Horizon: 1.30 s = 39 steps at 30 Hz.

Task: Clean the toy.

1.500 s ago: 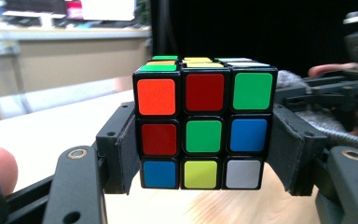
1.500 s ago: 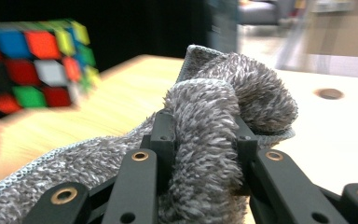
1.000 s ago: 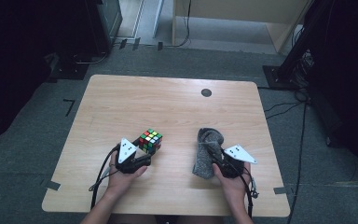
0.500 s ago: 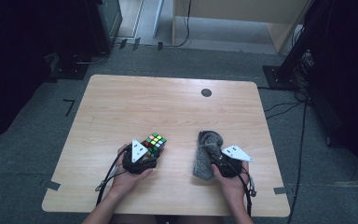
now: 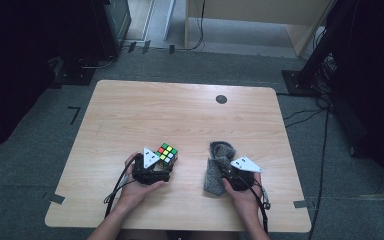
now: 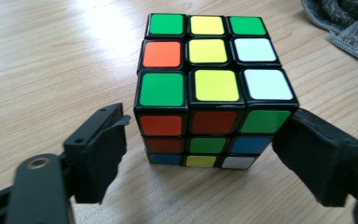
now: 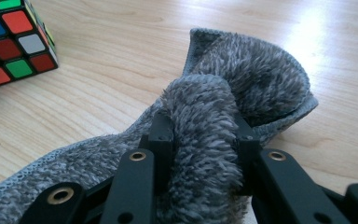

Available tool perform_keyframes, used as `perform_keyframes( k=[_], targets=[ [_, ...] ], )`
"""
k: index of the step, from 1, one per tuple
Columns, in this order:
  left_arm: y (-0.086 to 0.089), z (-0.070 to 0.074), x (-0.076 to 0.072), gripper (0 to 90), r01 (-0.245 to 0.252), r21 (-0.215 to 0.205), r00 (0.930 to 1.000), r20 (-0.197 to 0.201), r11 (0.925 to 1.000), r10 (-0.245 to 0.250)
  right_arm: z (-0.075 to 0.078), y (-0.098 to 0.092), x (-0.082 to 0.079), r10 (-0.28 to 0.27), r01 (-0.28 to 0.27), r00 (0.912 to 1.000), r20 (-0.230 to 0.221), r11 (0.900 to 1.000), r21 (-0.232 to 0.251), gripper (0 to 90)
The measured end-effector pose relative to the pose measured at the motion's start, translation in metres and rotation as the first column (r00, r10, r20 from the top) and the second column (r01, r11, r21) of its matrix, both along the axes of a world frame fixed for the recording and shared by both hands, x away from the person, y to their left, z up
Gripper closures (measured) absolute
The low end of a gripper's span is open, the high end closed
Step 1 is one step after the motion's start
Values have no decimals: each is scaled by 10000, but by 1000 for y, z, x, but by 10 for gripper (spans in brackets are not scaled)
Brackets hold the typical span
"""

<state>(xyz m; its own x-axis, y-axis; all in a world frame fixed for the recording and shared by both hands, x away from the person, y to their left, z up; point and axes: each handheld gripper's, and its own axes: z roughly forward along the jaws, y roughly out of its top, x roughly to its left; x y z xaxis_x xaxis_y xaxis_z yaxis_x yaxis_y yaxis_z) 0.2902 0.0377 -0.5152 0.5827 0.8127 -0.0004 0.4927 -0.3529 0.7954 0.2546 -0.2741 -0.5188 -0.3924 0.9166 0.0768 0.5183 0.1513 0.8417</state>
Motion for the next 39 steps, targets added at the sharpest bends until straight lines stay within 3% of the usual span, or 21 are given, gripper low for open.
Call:
perform_keyframes(
  k=[2,4,8,10,12,14,16,18,22,27,30,35,39],
  targets=[
    [1,0,0,145,25,-10,10000,-24,10000,-25,1,-1,0,101,-98,9999,-124,9996,281,607],
    [2,1,-2,135,86,-35,10000,-38,10000,-86,5,-3,-1,246,-225,9993,-264,9968,767,447],
    [6,3,-3,114,-18,40,9999,-111,10000,18,17,-6,-6,100,-89,9998,-171,9979,646,219],
    [11,6,-5,100,-247,73,9996,159,9997,246,22,-9,-8,12,1,9998,-189,9975,713,157],
    [17,9,-7,86,-342,-64,9993,137,9994,342,27,-13,-10,48,-32,9998,-193,9968,795,111],
    [24,13,-9,66,-437,-156,9990,86,9989,439,31,-19,-11,170,-148,9996,-243,9960,879,3],
    [30,17,-13,30,-567,-301,9982,198,9979,573,36,-27,-12,241,-202,9992,-322,9928,1178,0],
    [40,23,-21,22,-709,-298,9958,563,9970,725,39,-36,-15,216,-152,9989,-419,9891,1466,0],
    [57,29,-34,21,-780,-247,9942,728,9966,796,40,-55,-25,-189,239,9986,-498,9945,1021,0],
    [81,30,-44,21,-1107,-360,9916,629,9932,1128,34,-82,-39,-756,812,9947,-692,9932,835,0],
    [94,27,-48,21,-1366,-206,9888,585,9904,1375,32,-97,-47,-1047,1106,9916,-765,9908,775,0],
    [118,22,-54,0,-1982,-204,9786,513,9799,1990,28,-115,-60,-1309,1381,9876,-865,9870,822,0],
    [139,19,-57,0,-2369,-121,9707,387,9715,2372,21,-127,-69,-1593,1656,9822,-996,9845,578,0]
  ],
)
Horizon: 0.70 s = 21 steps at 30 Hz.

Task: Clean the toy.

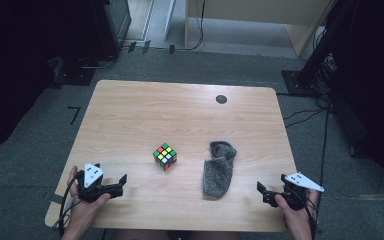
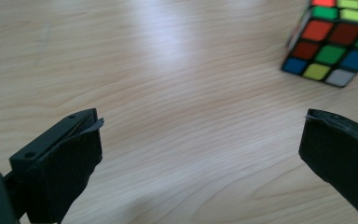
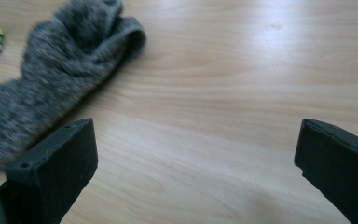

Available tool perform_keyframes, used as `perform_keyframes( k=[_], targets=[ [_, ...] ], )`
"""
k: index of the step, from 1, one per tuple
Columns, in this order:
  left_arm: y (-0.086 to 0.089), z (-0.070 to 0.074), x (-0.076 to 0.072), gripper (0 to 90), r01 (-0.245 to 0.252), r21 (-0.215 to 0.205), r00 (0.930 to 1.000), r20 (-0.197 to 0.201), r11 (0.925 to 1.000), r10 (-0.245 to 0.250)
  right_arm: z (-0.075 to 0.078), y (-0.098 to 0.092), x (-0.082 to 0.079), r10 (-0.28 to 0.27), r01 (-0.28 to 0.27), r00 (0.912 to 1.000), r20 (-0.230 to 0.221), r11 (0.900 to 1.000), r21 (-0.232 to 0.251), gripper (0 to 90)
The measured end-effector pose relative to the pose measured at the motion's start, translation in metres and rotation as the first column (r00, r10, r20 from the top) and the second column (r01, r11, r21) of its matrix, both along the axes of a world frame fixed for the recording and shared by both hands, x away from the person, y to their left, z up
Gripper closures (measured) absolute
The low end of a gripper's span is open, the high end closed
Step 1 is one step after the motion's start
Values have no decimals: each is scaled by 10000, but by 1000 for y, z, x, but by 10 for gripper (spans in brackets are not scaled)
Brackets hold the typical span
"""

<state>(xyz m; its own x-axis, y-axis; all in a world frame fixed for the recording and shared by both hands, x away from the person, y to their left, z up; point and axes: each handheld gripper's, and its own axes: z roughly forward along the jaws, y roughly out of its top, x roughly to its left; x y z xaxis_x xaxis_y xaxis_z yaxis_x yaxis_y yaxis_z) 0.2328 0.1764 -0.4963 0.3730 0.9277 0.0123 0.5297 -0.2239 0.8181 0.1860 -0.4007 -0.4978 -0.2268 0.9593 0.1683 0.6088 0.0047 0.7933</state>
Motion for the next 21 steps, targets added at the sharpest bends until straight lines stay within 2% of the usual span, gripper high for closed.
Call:
perform_keyframes(
  k=[2,5,7,9,12,14,17,21],
  targets=[
    [9,-4,-2,0,-194,163,9997,-159,9997,197,-4,-5,-4,-196,194,9998,-91,9996,-228,0],
    [21,-12,-5,0,-442,407,9979,-450,9982,460,-10,-15,-10,-494,488,9984,-258,9986,-212,0],
    [27,-14,-7,0,-572,554,9965,-581,9968,604,-14,-20,-12,-717,693,9967,-377,9956,-624,0],
    [33,-16,-8,0,-796,759,9942,-667,9939,847,-17,-24,-14,-959,912,9941,-505,9920,-878,0],
    [44,-16,-7,0,-1189,922,9898,-673,9886,1253,-20,-30,-17,-1139,1079,9915,-624,9899,-924,0],
    [50,-17,-6,0,-1404,1150,9866,-669,9834,1487,-22,-33,-17,-1230,1143,9899,-707,9867,-1155,0],
    [55,-18,-5,0,-1410,1044,9850,-852,9845,1501,-25,-35,-15,-1216,1103,9889,-855,9859,-1260,0],
    [53,-19,-3,0,-1252,1188,9850,-1039,9850,1377,-26,-38,-14,-1367,1220,9844,-1106,9839,-1303,14]
  ],
)
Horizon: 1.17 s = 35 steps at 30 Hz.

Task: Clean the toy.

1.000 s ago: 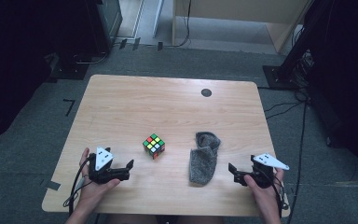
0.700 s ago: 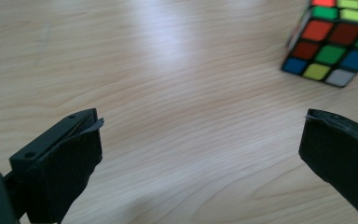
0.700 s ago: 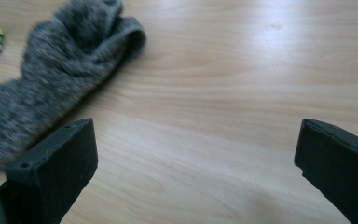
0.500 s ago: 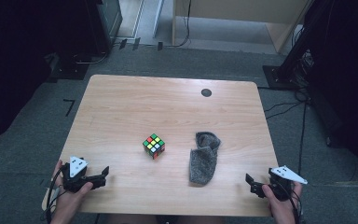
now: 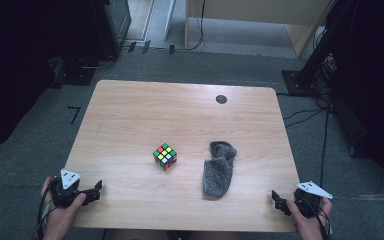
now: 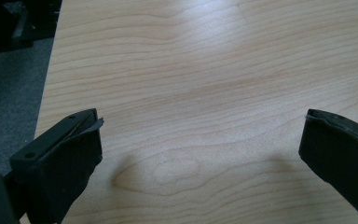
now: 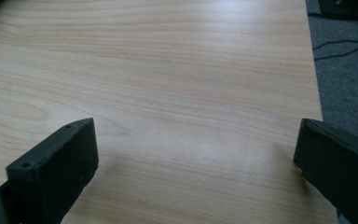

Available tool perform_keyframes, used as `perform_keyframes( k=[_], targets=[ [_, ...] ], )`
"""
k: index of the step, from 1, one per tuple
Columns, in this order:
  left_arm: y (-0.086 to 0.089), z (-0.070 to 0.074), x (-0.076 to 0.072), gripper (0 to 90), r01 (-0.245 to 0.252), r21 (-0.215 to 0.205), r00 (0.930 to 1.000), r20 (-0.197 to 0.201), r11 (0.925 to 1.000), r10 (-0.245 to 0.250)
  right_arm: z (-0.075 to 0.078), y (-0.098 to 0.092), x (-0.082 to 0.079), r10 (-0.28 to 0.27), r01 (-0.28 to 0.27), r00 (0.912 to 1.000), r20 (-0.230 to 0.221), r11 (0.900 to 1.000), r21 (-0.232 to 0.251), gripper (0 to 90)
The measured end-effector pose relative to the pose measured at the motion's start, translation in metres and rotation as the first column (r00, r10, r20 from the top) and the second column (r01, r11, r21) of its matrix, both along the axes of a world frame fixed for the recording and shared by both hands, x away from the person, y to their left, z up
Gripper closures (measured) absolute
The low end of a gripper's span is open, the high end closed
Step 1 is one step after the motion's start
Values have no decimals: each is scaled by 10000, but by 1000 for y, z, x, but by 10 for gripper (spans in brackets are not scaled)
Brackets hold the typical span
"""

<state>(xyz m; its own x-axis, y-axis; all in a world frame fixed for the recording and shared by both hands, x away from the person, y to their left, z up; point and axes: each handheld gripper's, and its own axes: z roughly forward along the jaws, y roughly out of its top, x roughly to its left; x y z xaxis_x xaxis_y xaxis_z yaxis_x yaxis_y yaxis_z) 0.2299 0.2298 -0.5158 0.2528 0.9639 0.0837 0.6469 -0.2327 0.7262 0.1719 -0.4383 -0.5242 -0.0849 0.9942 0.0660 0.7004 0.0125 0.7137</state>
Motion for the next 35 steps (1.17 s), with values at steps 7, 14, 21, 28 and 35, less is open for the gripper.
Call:
perform_keyframes(
  k=[7,14,21,28,35],
  targets=[
    [-4,-2,3,0,273,111,9990,-345,9996,-269,-2,3,0,-11,10,10000,-21,9993,-373,11],
    [-1,-3,6,0,651,-519,9944,-798,9965,-691,-4,6,1,-105,108,9999,87,9994,-340,0],
    [-2,-3,7,0,656,-520,9943,-801,9965,-697,-4,6,0,-71,76,9999,131,9993,-361,0],
    [-2,-3,7,0,686,-530,9942,-798,9962,-727,-5,6,0,-39,44,9999,162,9994,-341,0],
    [-2,-3,7,0,713,-528,9940,-798,9961,-754,-5,6,-1,-18,24,9998,173,9994,-343,0]
  ],
)
